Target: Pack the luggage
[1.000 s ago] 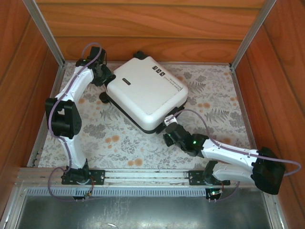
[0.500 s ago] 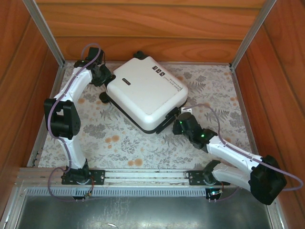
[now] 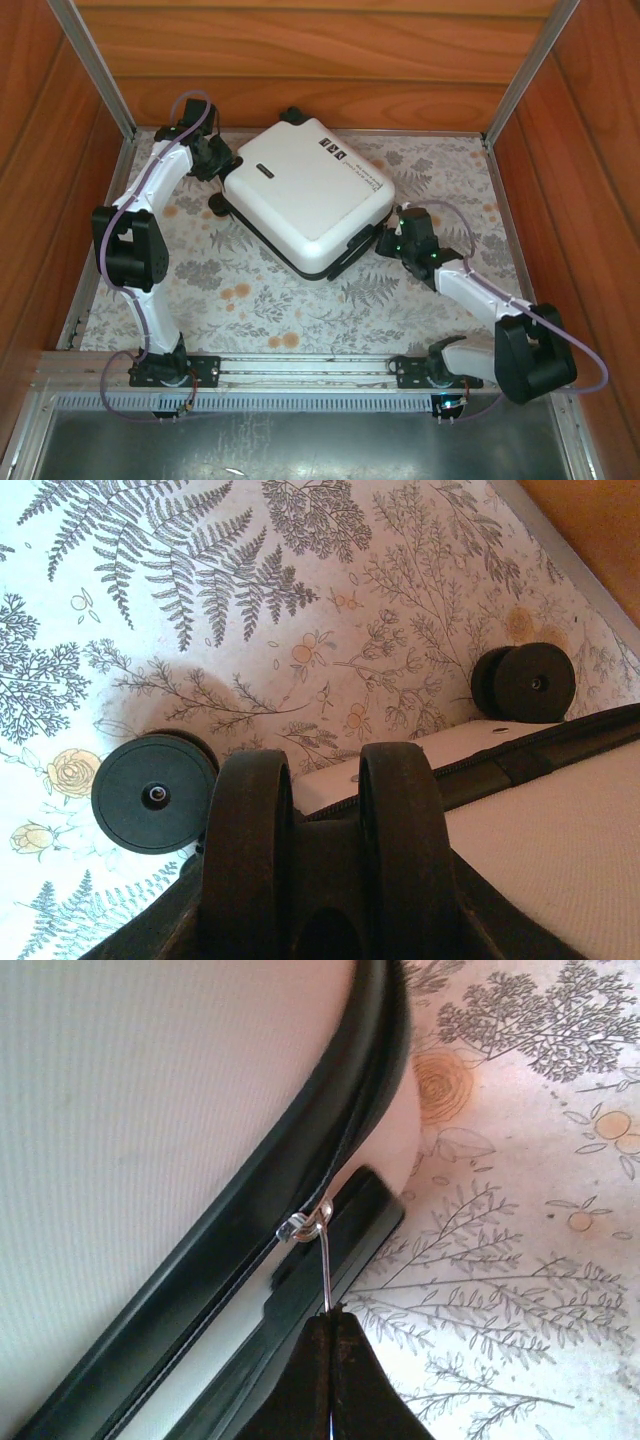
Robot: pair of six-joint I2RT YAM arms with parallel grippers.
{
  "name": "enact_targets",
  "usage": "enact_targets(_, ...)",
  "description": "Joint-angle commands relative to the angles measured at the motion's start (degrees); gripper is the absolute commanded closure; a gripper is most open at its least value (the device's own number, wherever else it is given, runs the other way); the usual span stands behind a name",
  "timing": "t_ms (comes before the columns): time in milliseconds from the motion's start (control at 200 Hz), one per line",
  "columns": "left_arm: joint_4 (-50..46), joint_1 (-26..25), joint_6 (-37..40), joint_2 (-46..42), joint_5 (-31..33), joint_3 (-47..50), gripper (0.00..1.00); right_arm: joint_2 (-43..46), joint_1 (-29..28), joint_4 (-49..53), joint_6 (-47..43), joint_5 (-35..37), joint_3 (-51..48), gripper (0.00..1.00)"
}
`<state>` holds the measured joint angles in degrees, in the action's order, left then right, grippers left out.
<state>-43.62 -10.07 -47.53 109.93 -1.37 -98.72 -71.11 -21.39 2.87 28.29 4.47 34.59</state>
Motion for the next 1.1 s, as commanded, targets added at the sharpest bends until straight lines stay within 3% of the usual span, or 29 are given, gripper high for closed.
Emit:
enact_targets(0, -6.47, 0.64, 10.93, 7.75, 2.38, 4.43, 1.00, -3.00, 4.54, 3.41, -0.27, 0.35, 2.06, 1.00)
enact_targets(375, -6.66, 0.91, 12.57, 9.37, 3.57, 3.61, 1.00, -11.02, 14.29, 3.34, -7.89, -9.48, 9.00, 1.00)
enact_targets(535, -6.67, 0.92, 13.13, 10.04, 3.83, 3.01, 1.00, -14.08, 18.07, 7.02, -12.89, -17.06, 13.65, 1.00)
enact_targets(705, -6.75, 0.89, 13.99, 10.24, 5.21, 2.92, 1.00, -16.92, 19.66, 14.69, -17.06, -17.74, 18.90, 1.00)
enact_targets(1094, -6.77, 0.97, 15.65, 10.14, 6.94, 2.12, 1.00, -21.63, 22.02, 17.92, -21.21, -16.68, 27.48, 1.00)
